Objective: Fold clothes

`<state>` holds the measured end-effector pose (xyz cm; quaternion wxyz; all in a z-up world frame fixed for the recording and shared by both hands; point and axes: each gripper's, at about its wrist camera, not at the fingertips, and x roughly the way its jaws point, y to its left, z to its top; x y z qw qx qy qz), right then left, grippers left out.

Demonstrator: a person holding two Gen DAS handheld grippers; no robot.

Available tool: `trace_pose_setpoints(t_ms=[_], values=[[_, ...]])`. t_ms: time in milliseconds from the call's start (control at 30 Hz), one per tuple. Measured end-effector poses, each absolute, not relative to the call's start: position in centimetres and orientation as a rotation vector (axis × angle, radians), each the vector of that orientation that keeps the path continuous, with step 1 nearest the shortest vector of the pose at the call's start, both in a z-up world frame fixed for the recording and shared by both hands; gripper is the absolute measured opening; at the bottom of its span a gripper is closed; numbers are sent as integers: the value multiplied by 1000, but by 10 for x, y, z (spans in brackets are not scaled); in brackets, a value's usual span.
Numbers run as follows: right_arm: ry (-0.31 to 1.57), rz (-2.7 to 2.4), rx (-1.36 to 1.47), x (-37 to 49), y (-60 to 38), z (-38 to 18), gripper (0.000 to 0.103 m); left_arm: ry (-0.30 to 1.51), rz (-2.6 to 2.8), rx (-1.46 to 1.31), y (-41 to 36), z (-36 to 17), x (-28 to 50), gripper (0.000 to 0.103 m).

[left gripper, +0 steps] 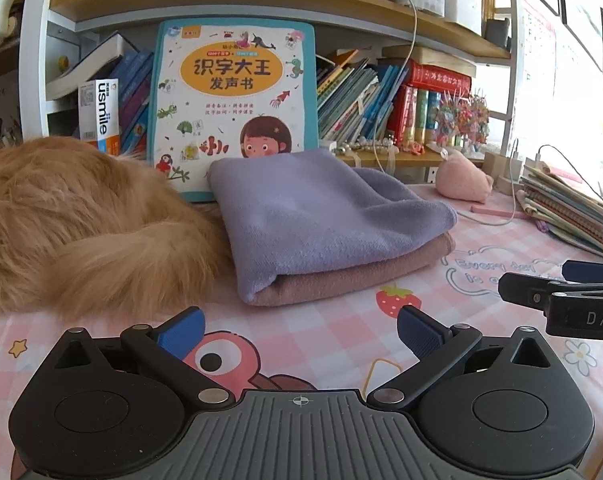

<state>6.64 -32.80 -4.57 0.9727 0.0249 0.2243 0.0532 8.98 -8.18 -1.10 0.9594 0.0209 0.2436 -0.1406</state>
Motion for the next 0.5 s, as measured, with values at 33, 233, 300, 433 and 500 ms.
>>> trace_pose_setpoints(t_ms=[33, 233, 300, 433, 500], values=[[453, 107, 49, 66, -328, -46, 100, 495, -286, 43, -82, -11, 90, 103], [457, 106, 33, 67, -325, -46, 100, 515, -291, 45, -83, -12, 92, 103], [460, 108, 24, 67, -324, -47, 100, 518, -292, 44, -83, -12, 93, 103], [466, 114, 8, 68, -321, -47, 100, 523, -295, 41, -83, -13, 93, 103], [467, 116, 2, 68, -320, -47, 100, 524, -294, 41, -83, -13, 93, 103]])
